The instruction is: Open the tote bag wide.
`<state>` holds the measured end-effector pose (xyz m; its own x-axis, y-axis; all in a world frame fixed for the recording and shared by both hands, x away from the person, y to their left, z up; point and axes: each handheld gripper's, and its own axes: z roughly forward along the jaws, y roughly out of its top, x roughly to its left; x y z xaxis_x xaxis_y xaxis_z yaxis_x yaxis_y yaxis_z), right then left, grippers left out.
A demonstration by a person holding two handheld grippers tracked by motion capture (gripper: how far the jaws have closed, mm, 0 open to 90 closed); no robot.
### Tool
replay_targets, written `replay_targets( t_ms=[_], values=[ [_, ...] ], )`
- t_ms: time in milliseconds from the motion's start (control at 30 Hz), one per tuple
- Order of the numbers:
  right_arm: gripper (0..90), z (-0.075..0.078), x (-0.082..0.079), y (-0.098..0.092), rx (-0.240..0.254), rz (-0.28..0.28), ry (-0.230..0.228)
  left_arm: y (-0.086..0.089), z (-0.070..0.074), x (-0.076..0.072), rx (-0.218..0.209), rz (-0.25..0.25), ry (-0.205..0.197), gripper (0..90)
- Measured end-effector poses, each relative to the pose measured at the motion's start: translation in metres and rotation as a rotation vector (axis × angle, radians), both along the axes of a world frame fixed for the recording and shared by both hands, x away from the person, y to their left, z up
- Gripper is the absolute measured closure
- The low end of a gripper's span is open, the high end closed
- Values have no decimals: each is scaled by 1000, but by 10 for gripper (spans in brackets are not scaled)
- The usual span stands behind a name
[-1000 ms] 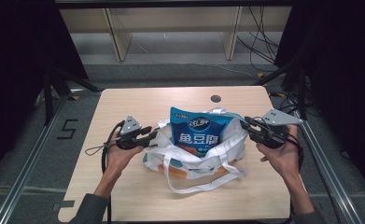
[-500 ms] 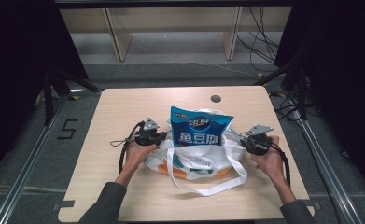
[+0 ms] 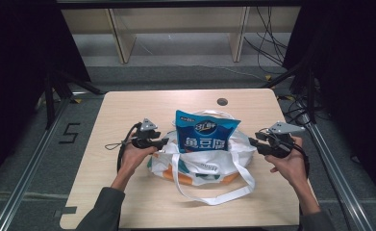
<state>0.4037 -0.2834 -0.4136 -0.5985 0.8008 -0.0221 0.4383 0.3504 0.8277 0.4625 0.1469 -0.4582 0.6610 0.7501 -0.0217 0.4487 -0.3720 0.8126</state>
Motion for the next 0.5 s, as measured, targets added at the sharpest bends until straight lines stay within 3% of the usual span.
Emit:
replay_targets(
  t_ms=[67, 133, 167, 200, 233, 333, 367, 400, 433, 467, 500],
  values=[
    [594, 8, -9, 9, 33, 82, -17, 1, 14, -2, 2, -21, -34, 503],
    [567, 9, -14, 21, 32, 148, -15, -3, 22, -4, -33, -34, -47, 508],
    [554, 8, -18, 29, 36, 171, 13, -8, 24, -3, -37, -57, -49, 509],
    [539, 7, -18, 35, 24, 201, 13, -11, 24, -1, -6, -75, -54, 507],
    [522, 5, -18, 41, 19, 226, 6, -16, 23, 1, -1, -81, -47, 502],
    [508, -2, -15, 54, -10, 254, 47, -26, 12, 13, 20, -109, -33, 500],
    [509, -6, -13, 58, -12, 262, 43, -26, 7, 22, 4, -135, -29, 511],
    [523, -10, -10, 61, -28, 265, 54, -26, -1, 29, -81, -126, -5, 526],
    [610, -14, -8, 63, -42, 268, 68, -23, -11, 38, -163, -125, 49, 590],
    [696, -19, -6, 65, -79, 288, 55, -23, -16, 41, -186, -116, 75, 680],
    [736, -20, -7, 66, -111, 281, 34, -23, -19, 44, -178, -119, 91, 718]
  ],
)
